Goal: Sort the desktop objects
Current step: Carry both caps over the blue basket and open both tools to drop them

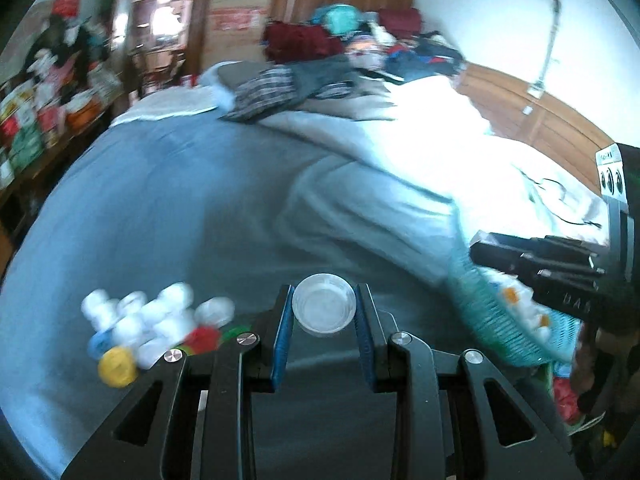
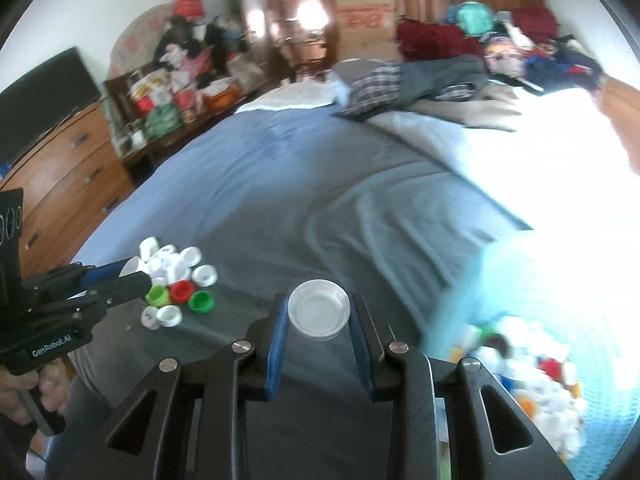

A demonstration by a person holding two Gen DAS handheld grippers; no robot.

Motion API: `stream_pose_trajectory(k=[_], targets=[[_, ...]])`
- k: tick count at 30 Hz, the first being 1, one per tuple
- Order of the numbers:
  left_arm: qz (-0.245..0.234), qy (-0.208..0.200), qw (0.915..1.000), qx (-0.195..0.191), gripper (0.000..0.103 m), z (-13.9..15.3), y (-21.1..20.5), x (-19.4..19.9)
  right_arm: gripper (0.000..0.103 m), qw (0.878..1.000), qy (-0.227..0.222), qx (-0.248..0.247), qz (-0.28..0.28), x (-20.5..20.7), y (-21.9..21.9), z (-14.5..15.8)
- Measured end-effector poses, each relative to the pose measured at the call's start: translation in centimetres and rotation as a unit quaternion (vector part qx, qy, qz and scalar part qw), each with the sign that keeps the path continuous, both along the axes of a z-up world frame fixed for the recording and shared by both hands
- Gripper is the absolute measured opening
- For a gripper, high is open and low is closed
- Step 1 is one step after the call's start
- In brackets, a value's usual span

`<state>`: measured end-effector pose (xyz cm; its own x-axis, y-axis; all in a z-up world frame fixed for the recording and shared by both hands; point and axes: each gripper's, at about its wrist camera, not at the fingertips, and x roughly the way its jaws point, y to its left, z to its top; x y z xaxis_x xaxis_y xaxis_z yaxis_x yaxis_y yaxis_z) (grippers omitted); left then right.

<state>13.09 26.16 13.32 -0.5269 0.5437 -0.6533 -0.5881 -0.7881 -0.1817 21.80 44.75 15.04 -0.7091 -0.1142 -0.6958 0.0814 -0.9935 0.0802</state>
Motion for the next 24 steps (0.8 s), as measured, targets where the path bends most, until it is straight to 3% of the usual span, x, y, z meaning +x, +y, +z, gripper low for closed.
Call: stream_pose_trajectory(k=[7,12,20,24], targets=[[-0.082,0.014,0.9965,-0.001,0.025,2.7,10.7,1.8,0.032,0.997,0.029,0.004,-0.070,3.5,7.5,3.0],[-0.131,0.003,0.9914,-0.006,0.025,3.6,17.2,3.0,0.033,0.991,0.041,0.000,-0.124,6.2,12.8,4.3],[-0.187,-0.013,0.9821,-0.017,0.025,3.7,23.9,4.7,0.033,0.984,0.040,-0.006,-0.171,9.4,18.0,4.7],[-0.200,-0.017,0.9794,-0.024,0.025,3.3,25.3,5.5,0.033,0.983,0.035,-0.017,-0.179,9.7,19.0,4.2]])
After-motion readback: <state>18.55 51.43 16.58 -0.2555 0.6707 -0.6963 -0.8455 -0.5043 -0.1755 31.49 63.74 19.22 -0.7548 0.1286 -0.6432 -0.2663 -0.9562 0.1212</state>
